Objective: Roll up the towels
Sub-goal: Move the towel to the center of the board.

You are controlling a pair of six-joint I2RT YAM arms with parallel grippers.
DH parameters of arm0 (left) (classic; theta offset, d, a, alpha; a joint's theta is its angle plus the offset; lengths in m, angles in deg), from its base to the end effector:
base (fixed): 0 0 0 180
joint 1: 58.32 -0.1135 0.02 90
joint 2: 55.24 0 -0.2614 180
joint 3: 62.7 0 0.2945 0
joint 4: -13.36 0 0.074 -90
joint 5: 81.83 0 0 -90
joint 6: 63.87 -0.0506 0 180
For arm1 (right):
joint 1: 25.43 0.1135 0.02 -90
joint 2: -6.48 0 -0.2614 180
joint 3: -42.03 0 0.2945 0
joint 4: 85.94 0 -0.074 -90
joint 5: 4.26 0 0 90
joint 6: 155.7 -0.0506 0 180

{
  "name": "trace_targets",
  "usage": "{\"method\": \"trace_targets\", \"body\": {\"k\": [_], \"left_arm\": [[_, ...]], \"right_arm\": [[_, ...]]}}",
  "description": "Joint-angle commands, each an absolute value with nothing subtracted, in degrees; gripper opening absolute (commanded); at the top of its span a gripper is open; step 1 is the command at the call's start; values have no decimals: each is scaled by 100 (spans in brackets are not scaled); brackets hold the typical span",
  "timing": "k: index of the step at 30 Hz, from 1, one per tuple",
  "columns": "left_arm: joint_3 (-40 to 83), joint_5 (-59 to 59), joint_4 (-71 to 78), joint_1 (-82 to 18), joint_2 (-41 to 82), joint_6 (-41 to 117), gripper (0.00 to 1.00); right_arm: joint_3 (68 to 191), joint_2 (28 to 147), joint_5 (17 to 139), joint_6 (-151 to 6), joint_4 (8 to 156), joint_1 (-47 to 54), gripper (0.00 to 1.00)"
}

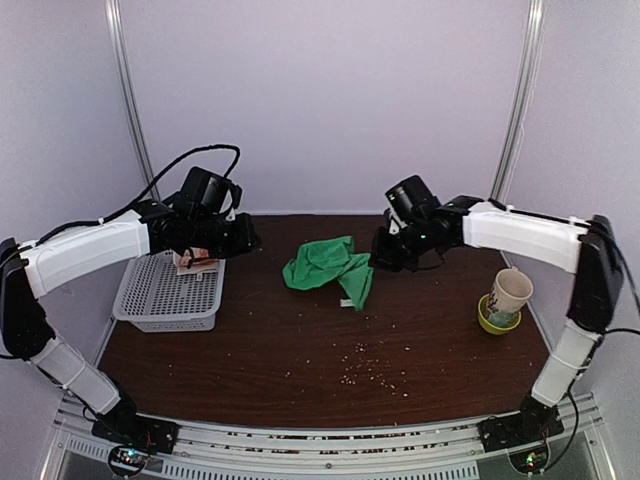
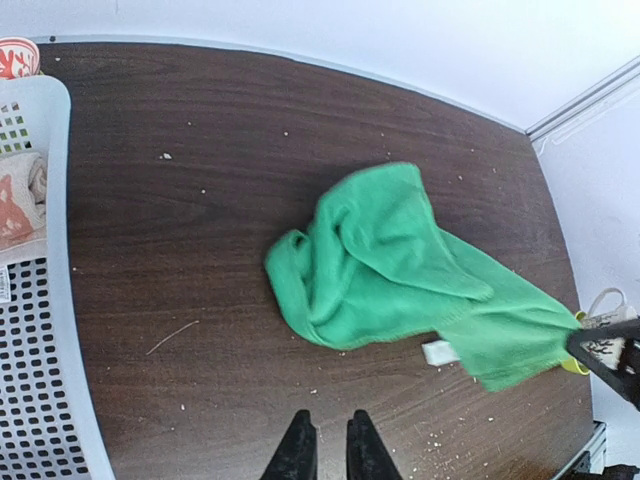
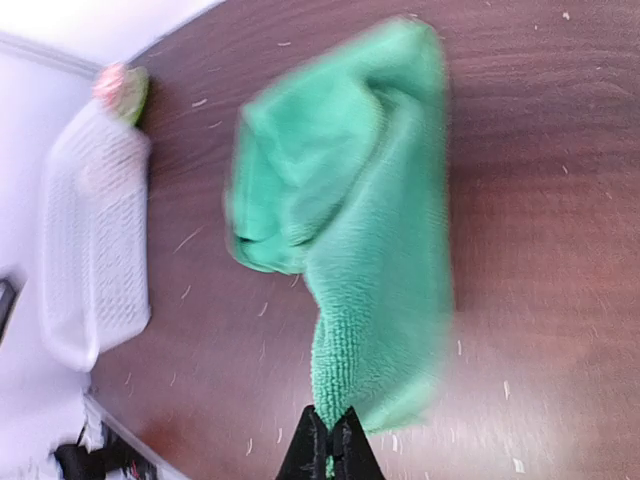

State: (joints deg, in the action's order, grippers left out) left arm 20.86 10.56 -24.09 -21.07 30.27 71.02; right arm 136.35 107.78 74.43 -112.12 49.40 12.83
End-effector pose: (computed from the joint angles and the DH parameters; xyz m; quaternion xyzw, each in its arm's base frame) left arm 0.3118 -0.2345 0.2850 -0.0691 0.9013 -0.2665 0.3345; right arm 0.3395 0.2804 0.2371 0.0346 0.9398 0.2890 0.1790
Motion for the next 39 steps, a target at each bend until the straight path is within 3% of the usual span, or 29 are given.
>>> {"method": "trace_targets", "body": {"k": [1,3,4,6,7,9,17,23,31,39], "left_arm": [[1803,1289,-2144,-1872,2822,7006,13],[1655,1401,-2102,-1747,2767,6959,13],[1587,1470,-2091,-1686,2748,6923,13],[1447,1549,-2068,-1572,2735,6852,13],[1376,1554,-2039,-1528,2744,6822,13],[1267,1525,-1950,-1461,2746,6815,13],[2095,1434,-1946,-492,3618,6216,15],[3376,1493,-2820,-136,4902,6133,13],[2890,1520,-2634,-119,4739,6462,13],[2670,1557,-2574,-119,4688,6550,13]], "right_arm": [[11949,8970,7409,-10471,4798,1587,0],[11324,8304,7719,-10336,4421,1912,0],[11097,8028,7962,-10305,4220,2047,10],[10848,7559,8402,-10250,3951,2264,48],[10783,7357,8604,-10233,3917,2351,60],[10761,7130,8917,-10220,3880,2419,67],[10290,6827,9777,-10396,4405,2502,58],[9894,7475,9192,-10880,5172,2450,56],[9302,7988,8058,-12085,6676,2006,55],[8837,8361,7716,-12709,7361,1988,42]]}}
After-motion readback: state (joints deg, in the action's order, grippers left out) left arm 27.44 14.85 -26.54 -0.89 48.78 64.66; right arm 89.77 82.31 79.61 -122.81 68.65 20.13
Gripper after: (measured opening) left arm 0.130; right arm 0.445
